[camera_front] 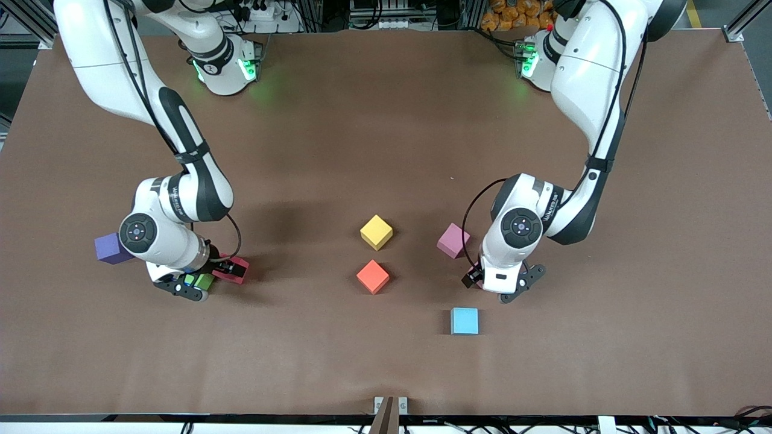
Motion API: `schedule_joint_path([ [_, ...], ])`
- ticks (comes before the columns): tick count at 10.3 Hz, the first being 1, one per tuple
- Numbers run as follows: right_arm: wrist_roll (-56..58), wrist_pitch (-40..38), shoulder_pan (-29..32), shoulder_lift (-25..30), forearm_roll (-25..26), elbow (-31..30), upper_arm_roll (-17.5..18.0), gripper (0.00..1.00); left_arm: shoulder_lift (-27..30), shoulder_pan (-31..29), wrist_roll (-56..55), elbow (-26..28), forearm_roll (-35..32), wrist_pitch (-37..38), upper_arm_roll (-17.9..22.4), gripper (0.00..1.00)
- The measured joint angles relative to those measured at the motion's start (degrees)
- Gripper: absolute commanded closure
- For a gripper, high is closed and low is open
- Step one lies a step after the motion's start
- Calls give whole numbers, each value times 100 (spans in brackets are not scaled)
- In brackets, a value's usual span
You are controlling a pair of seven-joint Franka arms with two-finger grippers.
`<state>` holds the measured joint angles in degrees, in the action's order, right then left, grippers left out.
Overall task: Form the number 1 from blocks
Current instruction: 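Grasp the red cube with the right gripper while the left gripper grasps lavender, then carry the red cube to the table middle with the right gripper and release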
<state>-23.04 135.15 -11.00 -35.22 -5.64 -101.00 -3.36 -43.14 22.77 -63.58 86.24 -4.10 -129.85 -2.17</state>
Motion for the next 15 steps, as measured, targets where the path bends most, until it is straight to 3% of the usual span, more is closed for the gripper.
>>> schedule_joint_path([
  [3,-2,30,-5,-27,0,6,5,34,-2,6,-101,-1,0,0,-1,0],
  [6,-2,30,-8,-50,1,45,19,100,-82,7,-119,0,0,0,-1,0],
  [7,-1,30,-17,-55,1,67,32,100,-142,7,-124,0,0,0,-1,0],
  [8,-1,32,-47,-46,1,117,43,100,-199,7,-124,-1,0,0,0,87],
  [9,0,-2,-92,7,1,185,68,100,-235,3,-131,-1,0,-7,1,100],
  [13,-29,-985,-488,744,-2,254,293,100,-238,-20,-152,-40,0,-10,5,100],
  [15,-291,-1144,-863,1172,-3,0,394,100,-233,-21,-151,-71,-3,-14,6,100],
])
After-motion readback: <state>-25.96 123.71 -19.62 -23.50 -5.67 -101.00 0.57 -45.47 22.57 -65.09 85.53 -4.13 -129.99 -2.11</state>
